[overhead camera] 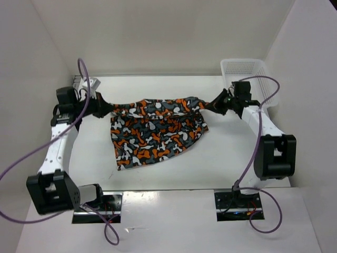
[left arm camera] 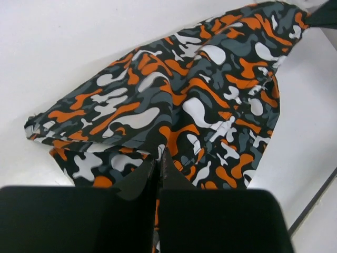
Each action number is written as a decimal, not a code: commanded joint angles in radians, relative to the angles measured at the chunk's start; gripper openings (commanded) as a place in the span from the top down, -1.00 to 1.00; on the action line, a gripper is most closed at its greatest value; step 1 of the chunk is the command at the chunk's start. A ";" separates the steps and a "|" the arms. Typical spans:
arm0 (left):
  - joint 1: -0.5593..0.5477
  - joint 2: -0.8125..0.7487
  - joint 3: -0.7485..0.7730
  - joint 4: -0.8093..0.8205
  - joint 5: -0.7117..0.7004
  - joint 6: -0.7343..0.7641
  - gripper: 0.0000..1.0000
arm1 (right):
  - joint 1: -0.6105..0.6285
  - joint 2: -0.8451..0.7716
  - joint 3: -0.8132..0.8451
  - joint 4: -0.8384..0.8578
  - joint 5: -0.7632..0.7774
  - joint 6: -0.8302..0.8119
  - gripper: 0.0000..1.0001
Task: Fold and stack the shorts
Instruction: Fold the shorts
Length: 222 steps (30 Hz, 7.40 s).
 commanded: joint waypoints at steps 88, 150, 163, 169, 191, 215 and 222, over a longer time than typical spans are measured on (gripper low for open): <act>-0.161 0.164 -0.244 -0.020 -0.405 0.007 -0.35 | 0.290 -0.202 -0.505 0.055 0.332 0.094 -0.70; -0.339 0.325 -0.313 0.166 -0.483 0.007 1.00 | 0.412 -0.131 0.155 -0.315 0.733 -0.120 1.00; -0.339 0.305 -0.333 0.155 -0.502 0.007 1.00 | 0.649 0.234 0.539 -0.427 0.754 0.074 1.00; -0.339 0.305 -0.333 0.174 -0.482 0.007 1.00 | 0.698 0.311 0.655 -0.418 0.720 0.116 1.00; -0.339 0.305 -0.314 0.155 -0.473 0.007 1.00 | 0.776 0.508 0.800 -0.289 0.536 0.036 0.50; -0.334 0.092 -0.055 -0.076 -0.459 0.007 0.43 | 0.595 0.090 0.220 -0.092 0.535 -0.031 0.79; -0.419 0.293 0.011 -0.017 -0.414 0.007 -0.54 | 0.586 0.040 0.165 -0.094 0.533 -0.022 0.74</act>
